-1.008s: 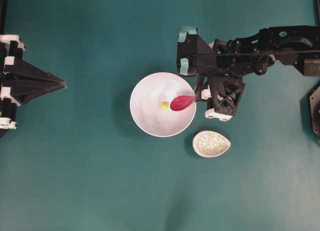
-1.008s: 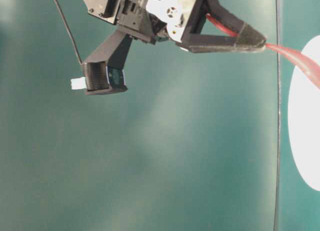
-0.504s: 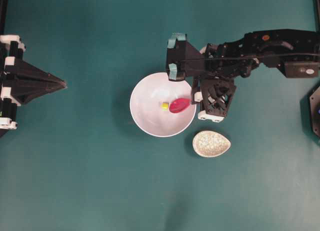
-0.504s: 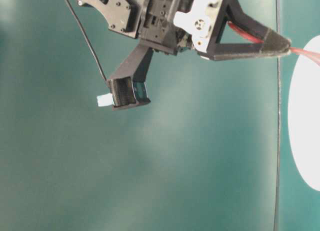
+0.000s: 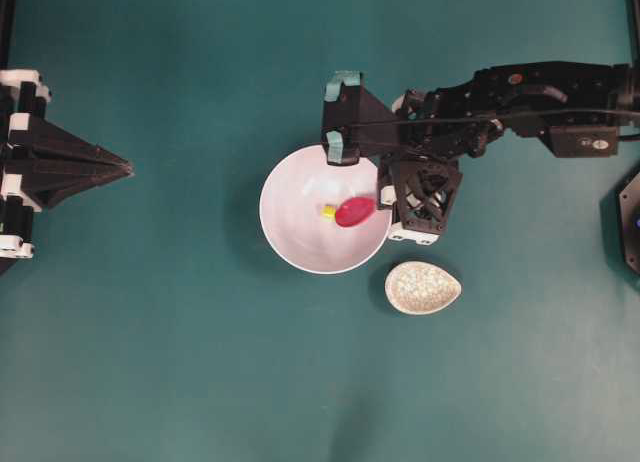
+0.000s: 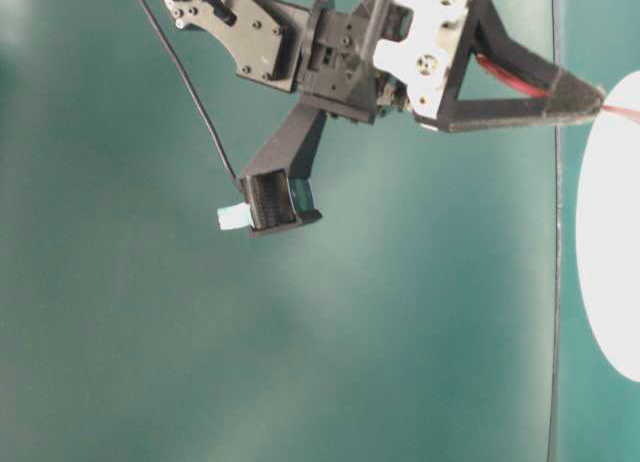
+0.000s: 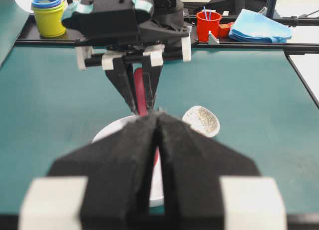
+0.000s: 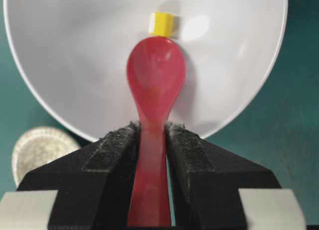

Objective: Scoop the yellow hexagonal prism block from the bowl with a spoon using the right arm.
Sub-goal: 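Lower the spoon into the bowl behind the yellow hexagonal block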

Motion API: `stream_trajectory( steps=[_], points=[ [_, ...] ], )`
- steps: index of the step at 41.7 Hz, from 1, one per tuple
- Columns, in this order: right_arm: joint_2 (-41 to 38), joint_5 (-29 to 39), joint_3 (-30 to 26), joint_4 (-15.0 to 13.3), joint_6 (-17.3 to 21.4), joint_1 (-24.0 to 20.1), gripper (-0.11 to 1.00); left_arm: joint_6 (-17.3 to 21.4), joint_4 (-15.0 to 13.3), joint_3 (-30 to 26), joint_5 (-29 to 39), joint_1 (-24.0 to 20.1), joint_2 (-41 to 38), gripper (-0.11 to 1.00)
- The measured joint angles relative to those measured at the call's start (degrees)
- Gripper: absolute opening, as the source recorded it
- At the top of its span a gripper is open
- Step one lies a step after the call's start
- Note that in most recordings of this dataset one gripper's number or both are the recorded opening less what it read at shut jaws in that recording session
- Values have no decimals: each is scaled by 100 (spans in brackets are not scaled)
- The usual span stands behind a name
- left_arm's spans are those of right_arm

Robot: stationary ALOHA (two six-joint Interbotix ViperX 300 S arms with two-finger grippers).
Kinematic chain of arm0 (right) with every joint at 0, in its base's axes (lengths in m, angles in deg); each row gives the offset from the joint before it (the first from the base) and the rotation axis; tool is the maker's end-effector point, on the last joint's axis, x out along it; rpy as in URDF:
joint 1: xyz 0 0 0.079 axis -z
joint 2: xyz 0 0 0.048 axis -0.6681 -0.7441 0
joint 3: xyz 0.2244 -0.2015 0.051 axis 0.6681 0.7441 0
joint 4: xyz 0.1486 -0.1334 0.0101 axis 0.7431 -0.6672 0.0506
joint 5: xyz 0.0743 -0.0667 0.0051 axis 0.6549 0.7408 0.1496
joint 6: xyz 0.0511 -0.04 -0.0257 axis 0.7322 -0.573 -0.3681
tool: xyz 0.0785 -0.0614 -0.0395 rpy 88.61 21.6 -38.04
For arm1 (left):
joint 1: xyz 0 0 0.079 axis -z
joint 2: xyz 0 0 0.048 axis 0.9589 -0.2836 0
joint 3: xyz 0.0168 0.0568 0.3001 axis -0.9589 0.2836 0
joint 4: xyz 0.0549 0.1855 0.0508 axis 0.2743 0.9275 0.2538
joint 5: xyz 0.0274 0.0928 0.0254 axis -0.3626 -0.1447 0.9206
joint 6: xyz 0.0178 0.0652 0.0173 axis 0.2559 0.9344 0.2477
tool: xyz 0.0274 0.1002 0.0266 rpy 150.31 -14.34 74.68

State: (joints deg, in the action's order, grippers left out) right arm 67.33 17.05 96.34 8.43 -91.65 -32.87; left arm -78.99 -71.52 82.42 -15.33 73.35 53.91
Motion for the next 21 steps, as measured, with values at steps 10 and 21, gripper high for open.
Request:
stream_trajectory(
  steps=[10,21],
  points=[
    [-167,-246,-70,0,-18,-62,25,0,0,0,9,0,0,2],
    [-211,-633,-79,0,-26,-79,25,0,9,0,9,0,0,2]
  ],
)
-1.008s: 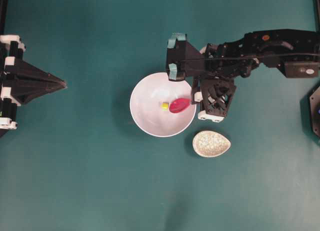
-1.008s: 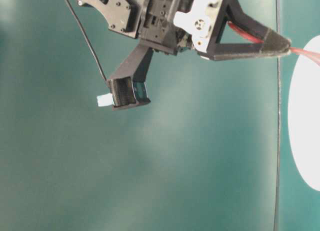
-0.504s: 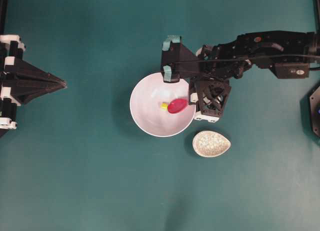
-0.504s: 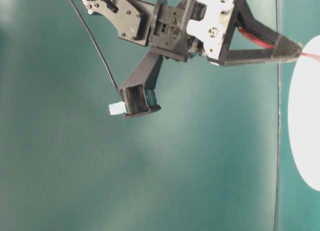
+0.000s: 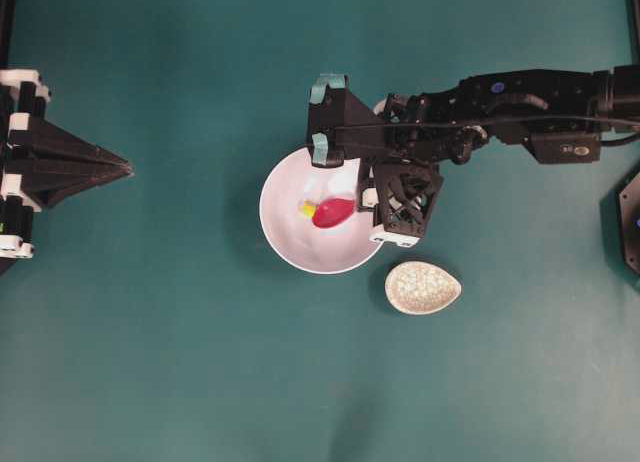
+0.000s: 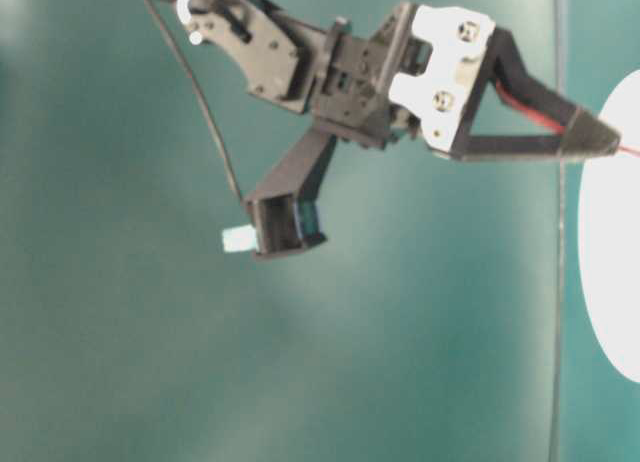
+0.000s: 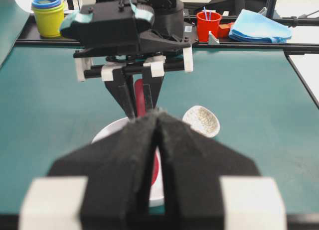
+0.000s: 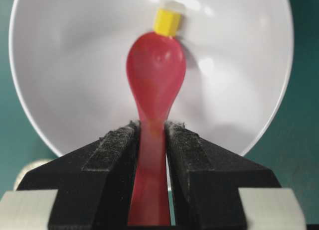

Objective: Scoop the yellow hexagonal prism block from the bowl with a spoon using the right arm.
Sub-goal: 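Lower the spoon into the bowl behind the yellow hexagonal block, then drag the spoon under the yellow block and tilt it up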

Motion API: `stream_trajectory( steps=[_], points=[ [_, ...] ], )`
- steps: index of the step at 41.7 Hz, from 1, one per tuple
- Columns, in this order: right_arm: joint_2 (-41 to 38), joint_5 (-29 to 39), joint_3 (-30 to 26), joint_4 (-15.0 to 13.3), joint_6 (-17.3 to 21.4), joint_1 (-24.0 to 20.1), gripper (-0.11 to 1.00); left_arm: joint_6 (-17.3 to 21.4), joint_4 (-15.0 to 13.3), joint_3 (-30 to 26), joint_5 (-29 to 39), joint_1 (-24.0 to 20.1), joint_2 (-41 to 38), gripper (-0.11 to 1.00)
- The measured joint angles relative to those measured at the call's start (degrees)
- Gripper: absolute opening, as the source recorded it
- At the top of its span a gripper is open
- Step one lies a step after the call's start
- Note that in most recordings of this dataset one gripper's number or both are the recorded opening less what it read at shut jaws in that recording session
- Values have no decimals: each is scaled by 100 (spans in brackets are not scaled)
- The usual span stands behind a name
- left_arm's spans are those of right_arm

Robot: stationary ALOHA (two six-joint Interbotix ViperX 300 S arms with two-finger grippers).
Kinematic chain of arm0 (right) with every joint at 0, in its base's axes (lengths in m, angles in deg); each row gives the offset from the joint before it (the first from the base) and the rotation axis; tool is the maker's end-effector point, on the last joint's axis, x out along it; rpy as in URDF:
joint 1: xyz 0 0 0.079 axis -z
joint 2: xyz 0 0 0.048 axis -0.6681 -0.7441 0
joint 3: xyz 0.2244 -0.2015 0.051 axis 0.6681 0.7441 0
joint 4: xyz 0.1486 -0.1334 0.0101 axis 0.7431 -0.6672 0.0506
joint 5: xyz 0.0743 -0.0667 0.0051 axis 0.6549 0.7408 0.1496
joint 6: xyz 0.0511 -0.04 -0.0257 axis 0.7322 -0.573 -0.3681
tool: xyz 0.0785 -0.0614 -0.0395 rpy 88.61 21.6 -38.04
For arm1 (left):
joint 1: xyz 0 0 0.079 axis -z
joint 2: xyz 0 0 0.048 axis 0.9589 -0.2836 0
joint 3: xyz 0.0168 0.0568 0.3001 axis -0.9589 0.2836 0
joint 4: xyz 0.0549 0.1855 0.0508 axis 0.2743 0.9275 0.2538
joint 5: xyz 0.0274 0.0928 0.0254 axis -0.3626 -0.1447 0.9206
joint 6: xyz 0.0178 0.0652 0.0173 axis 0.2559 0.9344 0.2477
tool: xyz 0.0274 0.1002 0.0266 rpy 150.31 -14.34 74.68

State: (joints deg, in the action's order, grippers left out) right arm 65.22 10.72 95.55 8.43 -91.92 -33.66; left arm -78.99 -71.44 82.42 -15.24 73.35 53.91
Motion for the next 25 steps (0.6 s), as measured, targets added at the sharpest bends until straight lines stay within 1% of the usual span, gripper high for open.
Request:
stream_trajectory(
  steps=[14,25],
  points=[
    [-35,-571,18,0,9,-70,25,-9,-9,0,0,9,9,2],
    [-35,-1002,237,0,9,-88,25,-88,-9,0,-9,9,9,2]
  ],
)
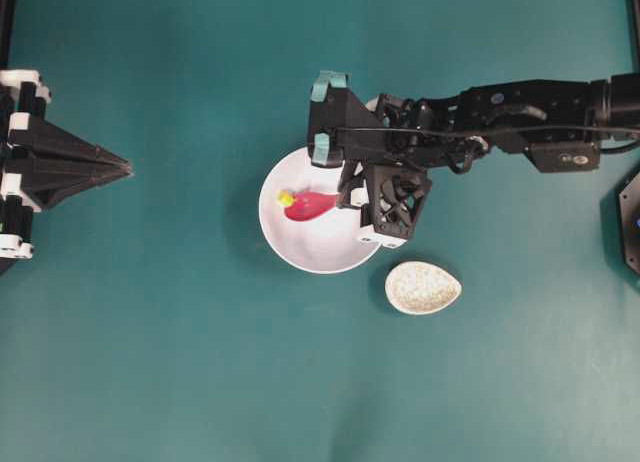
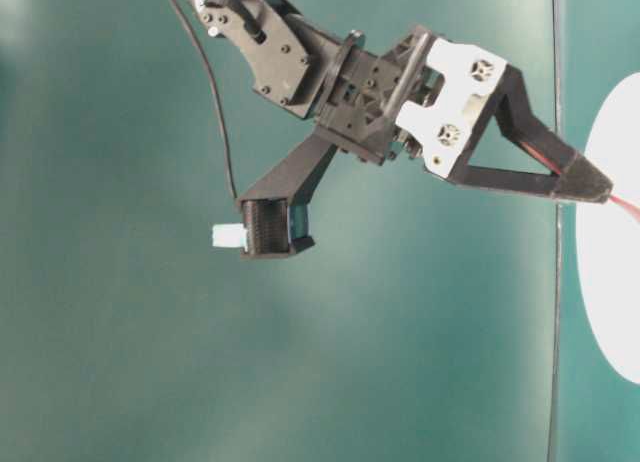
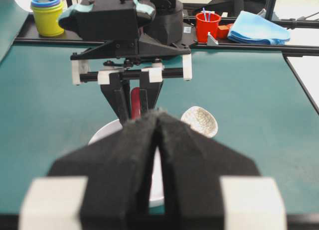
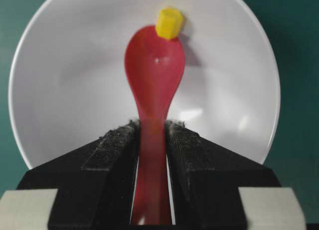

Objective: Scoop the yellow hexagonal prism block from the bowl with a spoon using the right arm.
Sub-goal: 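Drag the spoon under the yellow block and tilt it up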

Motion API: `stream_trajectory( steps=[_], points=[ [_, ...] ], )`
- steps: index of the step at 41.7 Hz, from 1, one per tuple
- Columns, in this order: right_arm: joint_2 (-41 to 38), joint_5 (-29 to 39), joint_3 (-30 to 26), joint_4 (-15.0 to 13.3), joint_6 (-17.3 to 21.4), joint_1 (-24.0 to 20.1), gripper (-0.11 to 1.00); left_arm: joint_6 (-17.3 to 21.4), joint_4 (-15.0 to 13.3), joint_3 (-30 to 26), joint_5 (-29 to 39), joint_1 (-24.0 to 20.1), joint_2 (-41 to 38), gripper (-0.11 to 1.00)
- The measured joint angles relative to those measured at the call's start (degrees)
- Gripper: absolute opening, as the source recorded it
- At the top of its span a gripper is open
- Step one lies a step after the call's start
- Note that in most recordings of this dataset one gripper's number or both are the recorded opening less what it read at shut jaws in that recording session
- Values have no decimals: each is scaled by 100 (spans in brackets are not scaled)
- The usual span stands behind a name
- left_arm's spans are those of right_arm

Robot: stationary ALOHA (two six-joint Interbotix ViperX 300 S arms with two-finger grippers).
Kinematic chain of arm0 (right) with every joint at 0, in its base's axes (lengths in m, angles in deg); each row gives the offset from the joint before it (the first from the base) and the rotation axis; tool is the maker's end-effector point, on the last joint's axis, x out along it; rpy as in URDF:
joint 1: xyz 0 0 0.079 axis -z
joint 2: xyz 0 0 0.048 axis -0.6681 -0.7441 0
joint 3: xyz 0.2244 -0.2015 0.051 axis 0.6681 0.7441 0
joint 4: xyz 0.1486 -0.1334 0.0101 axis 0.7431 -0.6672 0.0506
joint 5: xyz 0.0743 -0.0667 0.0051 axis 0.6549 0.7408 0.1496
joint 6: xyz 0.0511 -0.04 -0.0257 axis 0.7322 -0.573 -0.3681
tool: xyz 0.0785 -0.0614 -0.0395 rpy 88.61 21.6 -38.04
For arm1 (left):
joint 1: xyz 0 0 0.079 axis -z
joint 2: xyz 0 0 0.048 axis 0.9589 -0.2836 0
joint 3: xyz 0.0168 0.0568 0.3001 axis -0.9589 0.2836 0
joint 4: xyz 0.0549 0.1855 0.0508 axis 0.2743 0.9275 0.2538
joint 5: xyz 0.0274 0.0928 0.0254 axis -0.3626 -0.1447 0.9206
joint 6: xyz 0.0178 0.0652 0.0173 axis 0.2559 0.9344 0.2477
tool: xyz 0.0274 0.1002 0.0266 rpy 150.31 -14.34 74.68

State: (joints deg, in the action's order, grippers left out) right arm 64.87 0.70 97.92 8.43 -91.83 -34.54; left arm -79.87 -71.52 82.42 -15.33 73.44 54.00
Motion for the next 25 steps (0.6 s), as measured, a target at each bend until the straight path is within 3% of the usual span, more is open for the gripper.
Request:
stream_trajectory(
  steps=[25],
  points=[
    [44,-1063,703,0,26,-123,25,-9,0,0,9,-9,0,2]
  ],
)
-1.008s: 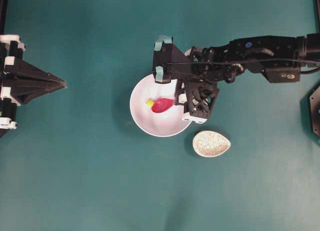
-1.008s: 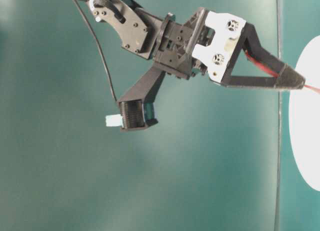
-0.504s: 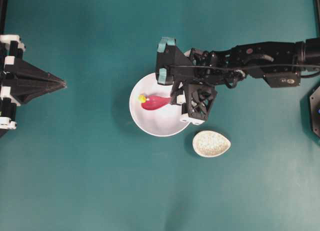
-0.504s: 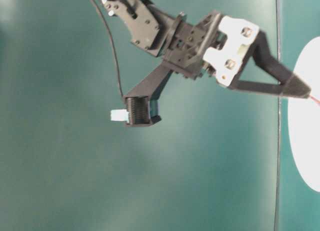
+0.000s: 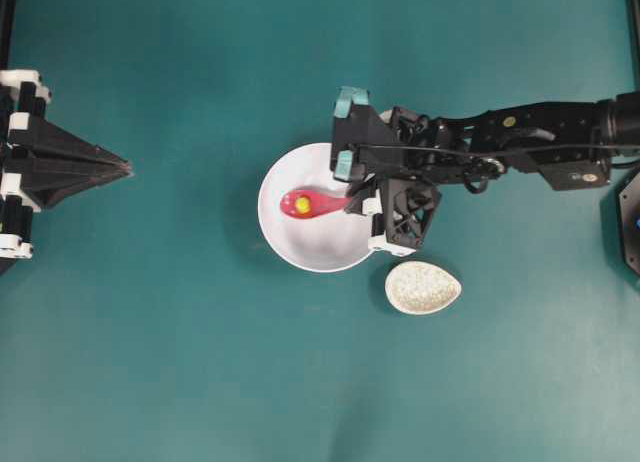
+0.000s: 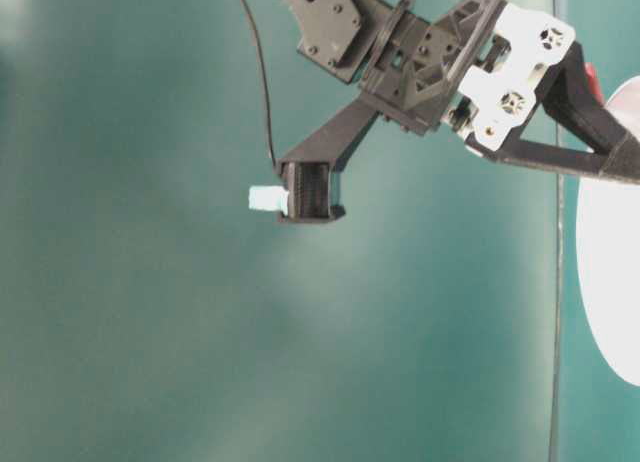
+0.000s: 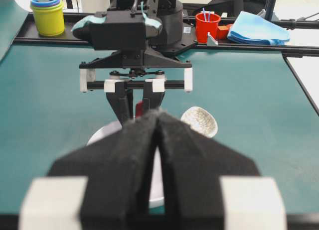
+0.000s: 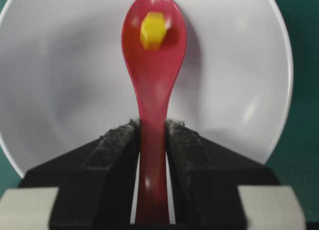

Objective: Scoop the yellow hexagonal prism block from the bowl with a spoon using the right arm.
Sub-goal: 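Drag the spoon under the yellow block and tilt it up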

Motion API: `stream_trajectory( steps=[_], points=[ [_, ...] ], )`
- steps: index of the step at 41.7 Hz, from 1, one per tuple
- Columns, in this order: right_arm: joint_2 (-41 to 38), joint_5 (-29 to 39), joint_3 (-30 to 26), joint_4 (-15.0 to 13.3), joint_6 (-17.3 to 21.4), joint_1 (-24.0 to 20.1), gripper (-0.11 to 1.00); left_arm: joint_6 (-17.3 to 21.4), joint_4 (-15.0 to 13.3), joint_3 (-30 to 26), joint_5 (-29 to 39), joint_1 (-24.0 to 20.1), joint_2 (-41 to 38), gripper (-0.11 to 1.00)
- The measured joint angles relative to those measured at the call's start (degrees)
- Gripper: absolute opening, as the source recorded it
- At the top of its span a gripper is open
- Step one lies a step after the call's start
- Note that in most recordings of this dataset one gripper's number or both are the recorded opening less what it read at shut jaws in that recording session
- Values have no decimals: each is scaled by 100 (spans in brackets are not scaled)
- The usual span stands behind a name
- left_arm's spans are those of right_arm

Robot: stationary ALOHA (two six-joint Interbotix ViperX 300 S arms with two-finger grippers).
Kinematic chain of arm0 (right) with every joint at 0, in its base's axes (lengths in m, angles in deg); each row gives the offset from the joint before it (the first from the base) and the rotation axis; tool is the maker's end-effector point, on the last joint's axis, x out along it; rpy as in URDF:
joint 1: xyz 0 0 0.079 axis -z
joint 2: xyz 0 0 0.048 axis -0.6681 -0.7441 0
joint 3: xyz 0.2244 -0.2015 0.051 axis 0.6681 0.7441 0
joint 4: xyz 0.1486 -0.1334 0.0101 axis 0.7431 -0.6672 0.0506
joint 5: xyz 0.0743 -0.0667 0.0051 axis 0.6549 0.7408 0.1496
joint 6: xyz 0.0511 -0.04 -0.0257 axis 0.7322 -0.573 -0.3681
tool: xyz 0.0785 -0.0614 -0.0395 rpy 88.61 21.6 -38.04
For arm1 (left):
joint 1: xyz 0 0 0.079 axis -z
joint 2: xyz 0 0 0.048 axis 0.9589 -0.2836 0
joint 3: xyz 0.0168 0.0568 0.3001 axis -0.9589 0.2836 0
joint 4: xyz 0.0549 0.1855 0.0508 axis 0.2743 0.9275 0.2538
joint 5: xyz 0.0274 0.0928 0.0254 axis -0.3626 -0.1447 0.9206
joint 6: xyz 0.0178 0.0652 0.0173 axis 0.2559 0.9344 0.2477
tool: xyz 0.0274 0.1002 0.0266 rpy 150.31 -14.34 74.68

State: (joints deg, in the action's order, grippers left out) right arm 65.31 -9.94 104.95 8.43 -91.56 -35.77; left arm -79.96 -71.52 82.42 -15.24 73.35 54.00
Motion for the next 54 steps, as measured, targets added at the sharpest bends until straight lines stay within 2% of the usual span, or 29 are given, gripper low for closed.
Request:
stream_trajectory(
  steps=[31,54],
  points=[
    [765,-1688,1072,53,62,-158,25,0,9,0,0,9,0,2],
    [1072,-1881,1143,62,62,-255,25,-70,0,0,9,0,0,2]
  ],
)
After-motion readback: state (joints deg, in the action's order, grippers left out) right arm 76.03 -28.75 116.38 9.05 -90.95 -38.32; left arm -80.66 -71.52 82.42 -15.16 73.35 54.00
